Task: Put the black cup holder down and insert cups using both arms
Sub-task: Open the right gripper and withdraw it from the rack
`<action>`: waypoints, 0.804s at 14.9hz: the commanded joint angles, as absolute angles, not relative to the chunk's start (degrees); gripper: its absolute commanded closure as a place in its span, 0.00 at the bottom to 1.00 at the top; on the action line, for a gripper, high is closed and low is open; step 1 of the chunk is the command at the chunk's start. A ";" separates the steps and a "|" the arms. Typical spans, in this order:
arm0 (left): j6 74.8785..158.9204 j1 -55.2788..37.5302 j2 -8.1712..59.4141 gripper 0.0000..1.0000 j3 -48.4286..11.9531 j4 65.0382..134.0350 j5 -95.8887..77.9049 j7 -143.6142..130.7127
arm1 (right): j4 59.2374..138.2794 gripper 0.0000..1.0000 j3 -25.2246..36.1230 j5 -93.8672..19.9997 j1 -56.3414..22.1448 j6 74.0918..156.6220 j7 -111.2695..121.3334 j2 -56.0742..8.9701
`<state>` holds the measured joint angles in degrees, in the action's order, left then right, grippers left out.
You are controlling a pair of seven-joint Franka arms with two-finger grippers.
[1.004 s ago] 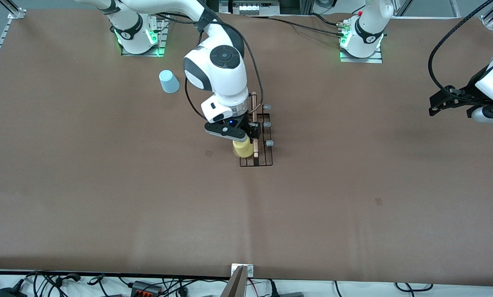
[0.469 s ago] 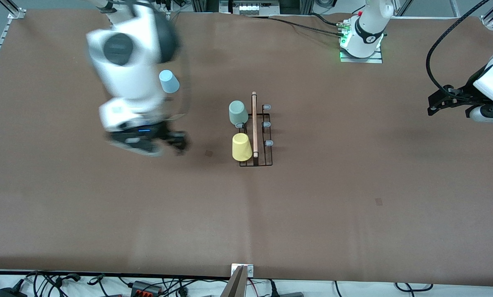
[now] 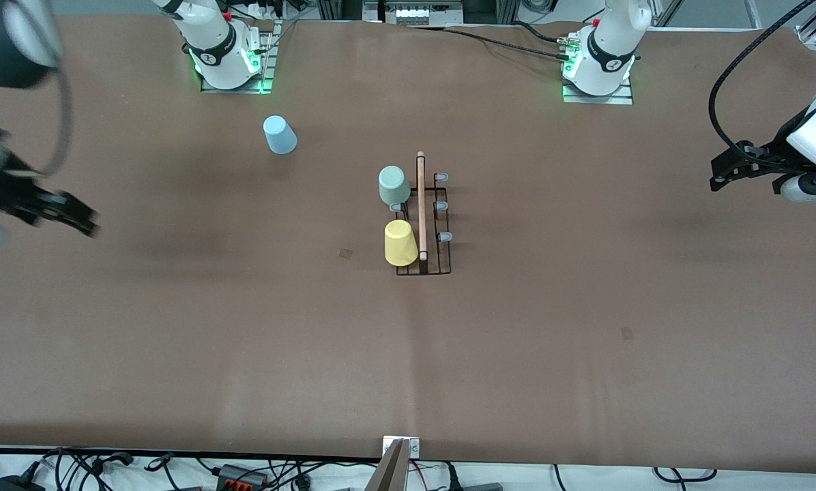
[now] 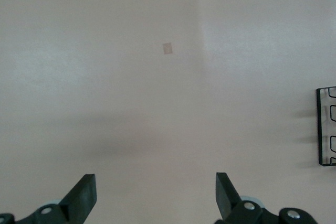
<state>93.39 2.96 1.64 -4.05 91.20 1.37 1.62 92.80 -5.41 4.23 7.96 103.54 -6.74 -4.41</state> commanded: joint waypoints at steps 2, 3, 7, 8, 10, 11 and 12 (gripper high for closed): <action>92.02 3.08 2.46 0.00 -4.04 89.38 0.62 2.11 | 88.34 0.00 -1.59 -1.99 9.49 89.77 -0.35 -1.93; 92.02 3.08 2.37 0.00 -3.96 89.38 0.62 2.20 | 88.42 0.00 -0.97 -3.24 9.58 87.91 -0.18 -2.02; 92.02 3.08 2.46 0.00 -3.96 89.38 0.62 2.20 | 88.59 0.00 -0.88 -1.07 7.75 87.10 0.09 -2.37; 92.02 3.08 2.46 0.00 -3.96 89.38 0.62 2.20 | 88.68 0.00 -0.70 0.60 6.34 87.53 0.09 -2.46; 92.02 3.08 2.46 0.00 -3.96 89.38 0.62 2.20 | 88.86 0.00 -1.05 2.02 5.28 87.54 -0.09 -2.37; 92.02 3.08 2.46 0.00 -3.96 89.38 0.62 2.20 | 88.77 0.00 -1.32 2.02 4.93 87.19 -0.09 -2.29; 92.02 3.08 2.46 0.00 -3.96 89.38 0.62 2.20 | 88.77 0.00 -1.32 1.85 4.75 86.93 -0.26 -2.11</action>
<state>93.37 2.94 1.71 -4.05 91.19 1.37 1.62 89.22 -1.36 1.08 5.47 88.06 -0.87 -2.51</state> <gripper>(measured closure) 0.000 0.000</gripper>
